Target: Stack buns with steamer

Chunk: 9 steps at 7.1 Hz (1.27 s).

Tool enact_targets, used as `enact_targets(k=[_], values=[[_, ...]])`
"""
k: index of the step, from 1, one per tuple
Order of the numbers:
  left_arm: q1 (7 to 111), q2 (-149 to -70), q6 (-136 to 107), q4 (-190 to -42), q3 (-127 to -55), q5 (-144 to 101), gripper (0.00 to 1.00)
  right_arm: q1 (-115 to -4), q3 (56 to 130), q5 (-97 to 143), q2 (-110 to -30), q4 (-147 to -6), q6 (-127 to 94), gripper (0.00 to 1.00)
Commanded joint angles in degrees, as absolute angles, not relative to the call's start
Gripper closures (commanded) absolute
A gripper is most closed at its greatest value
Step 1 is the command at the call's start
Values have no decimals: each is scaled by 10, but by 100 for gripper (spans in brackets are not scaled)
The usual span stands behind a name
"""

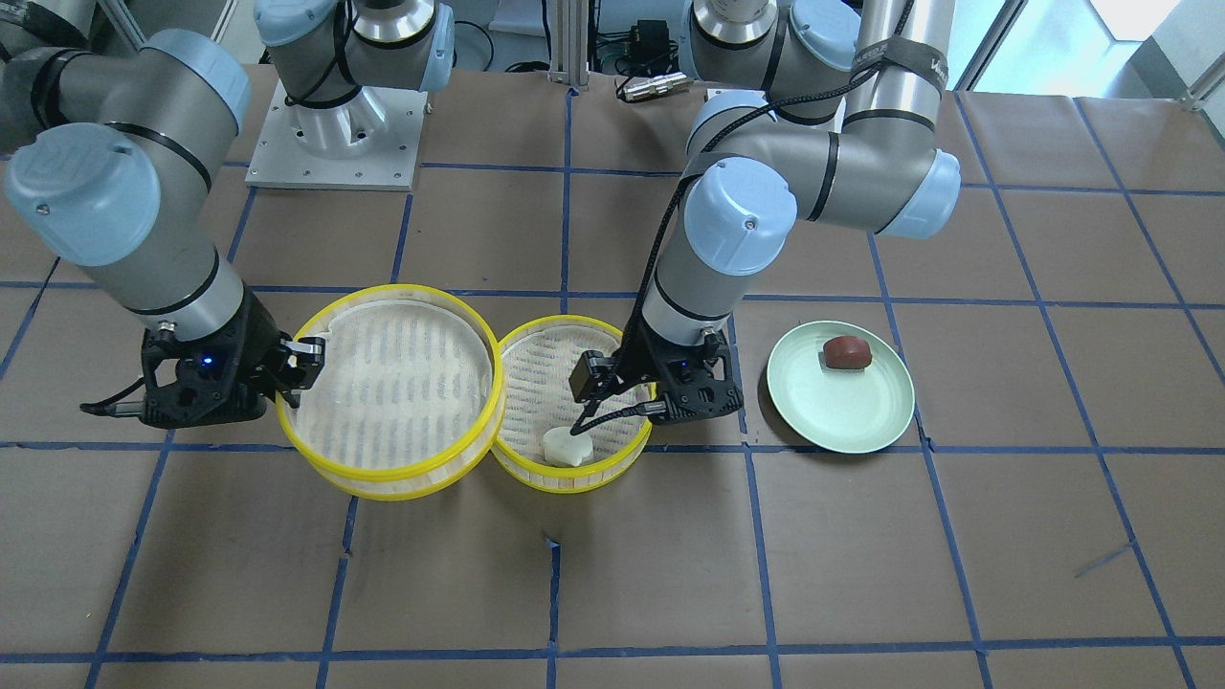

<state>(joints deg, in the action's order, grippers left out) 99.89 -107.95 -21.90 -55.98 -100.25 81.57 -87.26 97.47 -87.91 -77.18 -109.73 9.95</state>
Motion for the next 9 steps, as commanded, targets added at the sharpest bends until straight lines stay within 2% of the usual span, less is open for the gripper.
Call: enact_targets(k=[1, 4, 7, 8, 9], values=[[898, -1057, -59, -568, -1046, 877, 0, -965, 971, -880, -751, -1127, 27, 93], [750, -1025, 158, -569, -1169, 885, 0, -1033, 973, -880, -718, -1130, -40, 94], [730, -1026, 149, -584, -1192, 929, 1, -1037, 976, -881, -710, -1136, -40, 93], [729, -1026, 150, -598, -1192, 926, 15, -1037, 978, -881, -705, -1142, -40, 93], [729, -1030, 156, -598, -1192, 928, 58, -1037, 988, -880, -702, -1164, -40, 93]])
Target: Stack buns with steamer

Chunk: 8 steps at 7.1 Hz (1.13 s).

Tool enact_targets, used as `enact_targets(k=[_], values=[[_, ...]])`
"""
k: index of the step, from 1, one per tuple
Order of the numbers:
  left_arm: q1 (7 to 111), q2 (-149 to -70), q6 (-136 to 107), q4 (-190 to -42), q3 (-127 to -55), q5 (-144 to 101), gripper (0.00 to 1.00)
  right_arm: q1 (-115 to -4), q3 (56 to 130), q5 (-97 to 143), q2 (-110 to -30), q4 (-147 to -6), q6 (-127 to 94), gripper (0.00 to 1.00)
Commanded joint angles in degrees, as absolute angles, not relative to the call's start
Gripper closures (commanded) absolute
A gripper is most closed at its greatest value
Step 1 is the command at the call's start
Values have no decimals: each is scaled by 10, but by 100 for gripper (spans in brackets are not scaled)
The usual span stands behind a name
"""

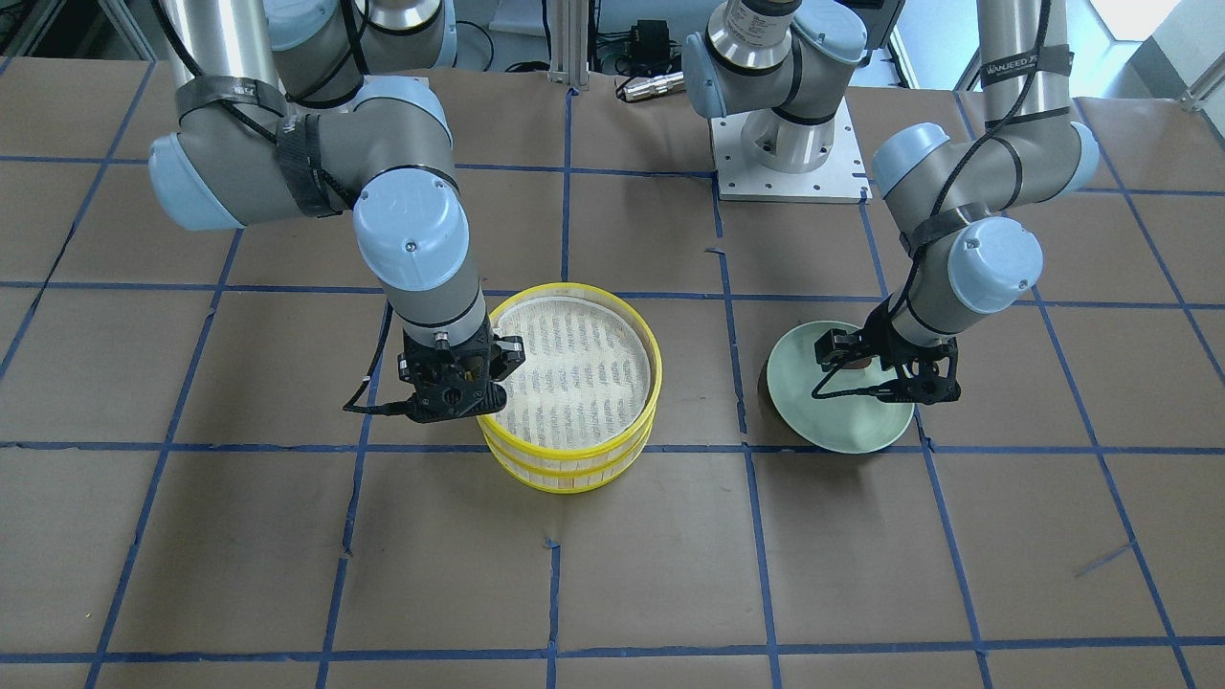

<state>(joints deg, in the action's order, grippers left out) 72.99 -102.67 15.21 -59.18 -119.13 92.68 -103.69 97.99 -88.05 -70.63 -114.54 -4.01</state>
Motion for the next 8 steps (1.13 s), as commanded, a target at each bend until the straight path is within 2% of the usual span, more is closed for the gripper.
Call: enact_targets(k=[1, 2, 4, 5, 6, 8], values=[[729, -1034, 157, -598, -1192, 930, 84, -1037, 991, -880, -702, -1167, -40, 93], [729, -1034, 156, -599, -1196, 930, 97, -1037, 991, -881, -702, -1169, -40, 93], [730, -1018, 149, -595, -1180, 927, 99, -1037, 995, -882, -702, -1169, -40, 89], [736, -1001, 140, -612, -1161, 926, 99, -1037, 998, -888, -702, -1169, -33, 34], [745, -977, 116, -649, -1140, 922, 99, -1037, 999, -885, -703, -1168, -33, 1], [772, -966, 80, -724, -1067, 907, 99, -1036, 995, -882, -707, -1170, -32, 0]])
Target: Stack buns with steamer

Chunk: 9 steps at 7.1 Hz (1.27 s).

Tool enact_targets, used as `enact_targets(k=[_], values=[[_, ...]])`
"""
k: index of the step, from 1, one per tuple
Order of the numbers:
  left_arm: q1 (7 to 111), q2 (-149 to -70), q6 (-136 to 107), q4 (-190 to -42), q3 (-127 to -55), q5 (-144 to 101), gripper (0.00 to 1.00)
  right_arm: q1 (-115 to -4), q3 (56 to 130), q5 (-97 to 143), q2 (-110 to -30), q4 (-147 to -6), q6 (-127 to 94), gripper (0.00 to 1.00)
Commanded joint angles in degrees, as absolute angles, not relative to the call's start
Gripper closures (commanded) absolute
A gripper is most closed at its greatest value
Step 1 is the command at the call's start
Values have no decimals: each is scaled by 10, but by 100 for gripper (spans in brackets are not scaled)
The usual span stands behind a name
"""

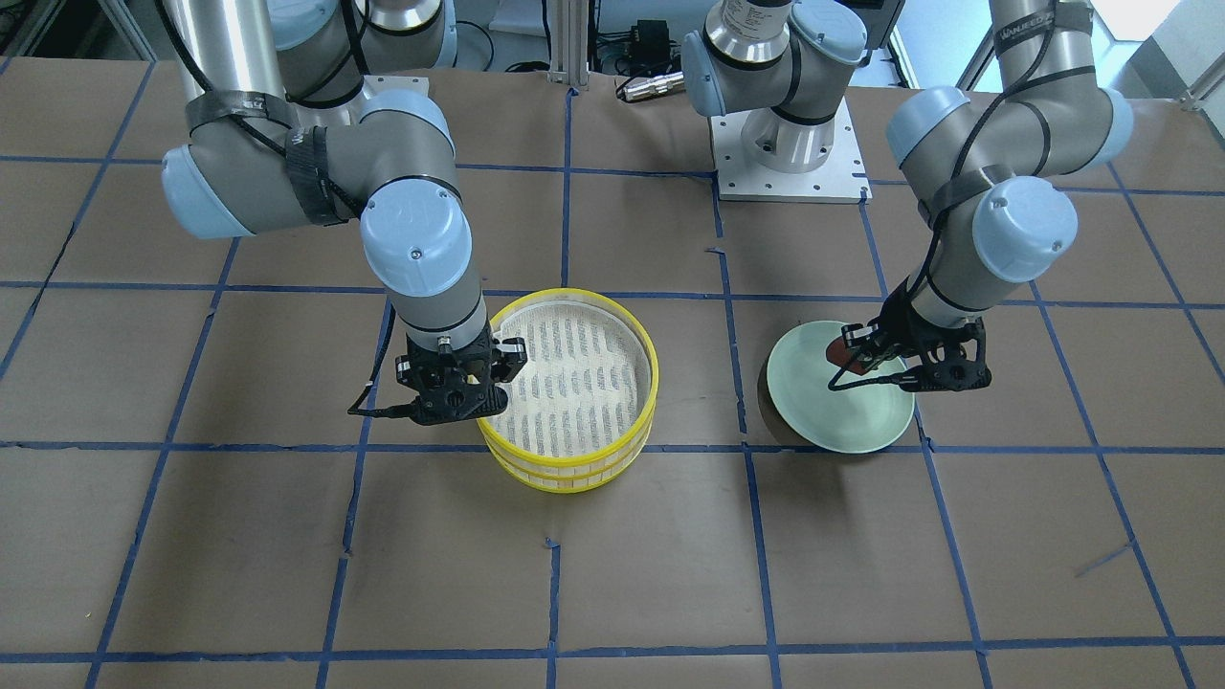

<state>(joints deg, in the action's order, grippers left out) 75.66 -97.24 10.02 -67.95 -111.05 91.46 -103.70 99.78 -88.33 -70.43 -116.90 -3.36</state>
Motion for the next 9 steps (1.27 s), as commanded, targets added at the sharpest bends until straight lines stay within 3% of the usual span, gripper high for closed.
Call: enact_targets(k=[1, 5, 7, 8, 9], values=[[796, -967, 29, -748, -1035, 881, 99, -1028, 983, -884, -715, -1161, -30, 0], [974, -987, -210, -738, -935, 786, 99, -927, 901, -889, -861, -945, -13, 0], [1033, -1025, -291, -706, -916, 787, 99, -920, 896, -890, -888, -909, -13, 0], [1047, -1045, -300, -678, -923, 787, 91, -921, 898, -891, -893, -907, -13, 0], [1048, -1059, -287, -674, -924, 790, 1, -920, 901, -898, -893, -904, -12, 0]])
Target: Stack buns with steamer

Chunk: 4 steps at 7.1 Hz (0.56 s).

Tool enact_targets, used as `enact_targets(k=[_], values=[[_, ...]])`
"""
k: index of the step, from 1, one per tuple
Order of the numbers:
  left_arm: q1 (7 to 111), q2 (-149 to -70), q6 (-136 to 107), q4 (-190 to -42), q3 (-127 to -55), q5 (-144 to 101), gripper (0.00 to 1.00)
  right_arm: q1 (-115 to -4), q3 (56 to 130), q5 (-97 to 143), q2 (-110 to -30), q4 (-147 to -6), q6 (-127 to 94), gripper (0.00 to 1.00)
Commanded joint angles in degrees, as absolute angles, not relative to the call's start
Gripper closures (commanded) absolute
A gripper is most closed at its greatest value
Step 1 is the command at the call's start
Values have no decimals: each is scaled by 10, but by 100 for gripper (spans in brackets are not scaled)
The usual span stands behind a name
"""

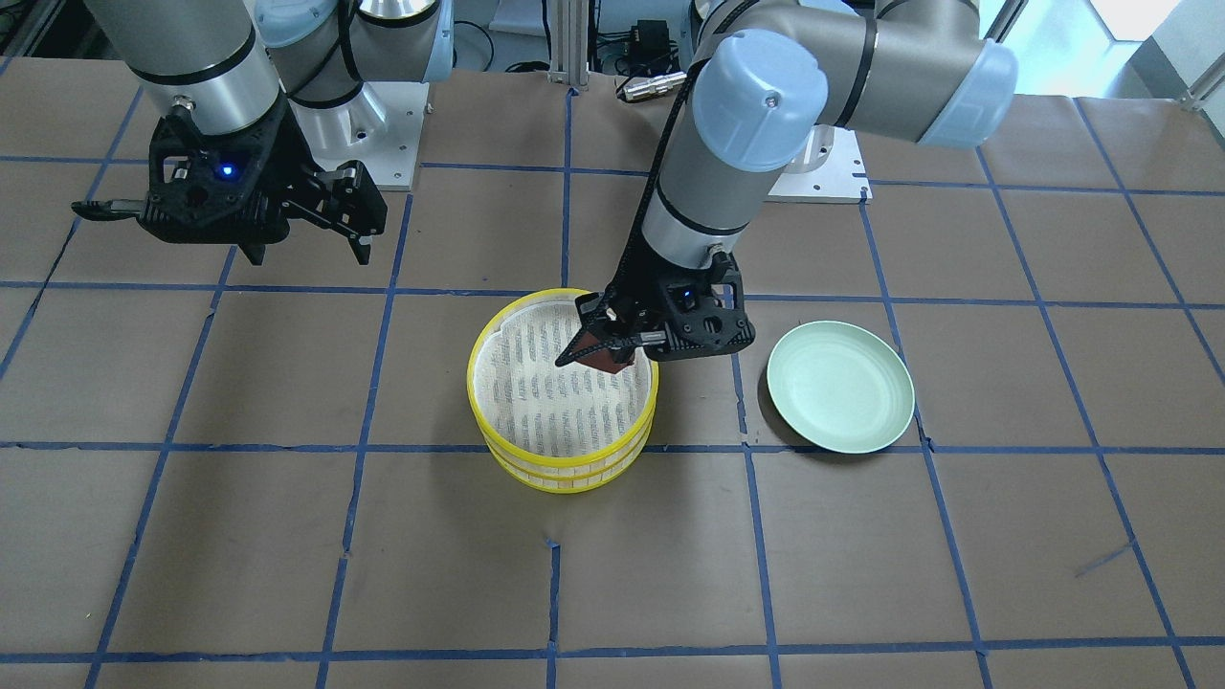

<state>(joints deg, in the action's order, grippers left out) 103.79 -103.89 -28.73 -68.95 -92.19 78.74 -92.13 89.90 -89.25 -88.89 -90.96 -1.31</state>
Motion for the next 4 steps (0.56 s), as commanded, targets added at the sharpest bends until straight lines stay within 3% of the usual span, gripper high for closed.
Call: enact_targets(k=[1, 4], values=[[1049, -1061, -280, -657, -924, 788, 0, -921, 900, -902, -893, -898, -11, 0], [1044, -1057, -168, -662, -924, 821, 0, -920, 900, -901, -893, -891, -11, 0]])
